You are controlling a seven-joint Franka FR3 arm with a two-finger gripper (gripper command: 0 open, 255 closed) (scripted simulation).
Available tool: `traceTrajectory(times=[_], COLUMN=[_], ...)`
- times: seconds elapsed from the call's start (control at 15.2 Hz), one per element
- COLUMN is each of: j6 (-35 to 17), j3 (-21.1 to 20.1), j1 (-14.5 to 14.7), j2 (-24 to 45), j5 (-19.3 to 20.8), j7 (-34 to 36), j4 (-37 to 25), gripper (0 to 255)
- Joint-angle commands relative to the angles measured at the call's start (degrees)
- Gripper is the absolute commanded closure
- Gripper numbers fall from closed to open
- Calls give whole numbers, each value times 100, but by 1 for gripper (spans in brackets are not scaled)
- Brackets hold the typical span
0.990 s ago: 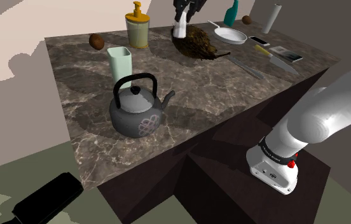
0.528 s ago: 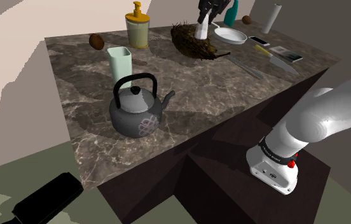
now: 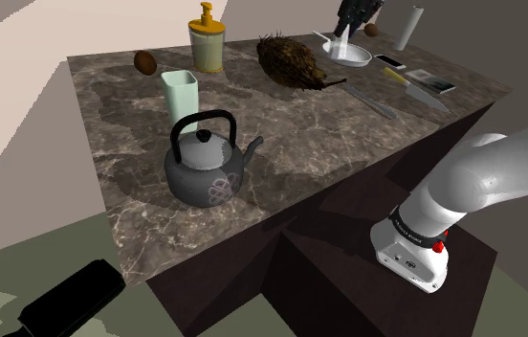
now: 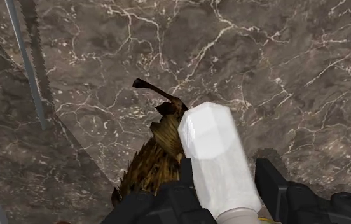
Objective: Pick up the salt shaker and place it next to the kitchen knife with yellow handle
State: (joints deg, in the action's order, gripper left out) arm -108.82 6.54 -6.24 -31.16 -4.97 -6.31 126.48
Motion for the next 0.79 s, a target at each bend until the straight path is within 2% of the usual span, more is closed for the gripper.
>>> traceTrajectory(times=[0.0, 0.73], j6=[82, 528], j3=[195, 1449], j1=[-82, -541], j2=[-123, -337], j5=[62, 487], j7=[-243, -1708], j4=[65, -53], gripper=[255, 255])
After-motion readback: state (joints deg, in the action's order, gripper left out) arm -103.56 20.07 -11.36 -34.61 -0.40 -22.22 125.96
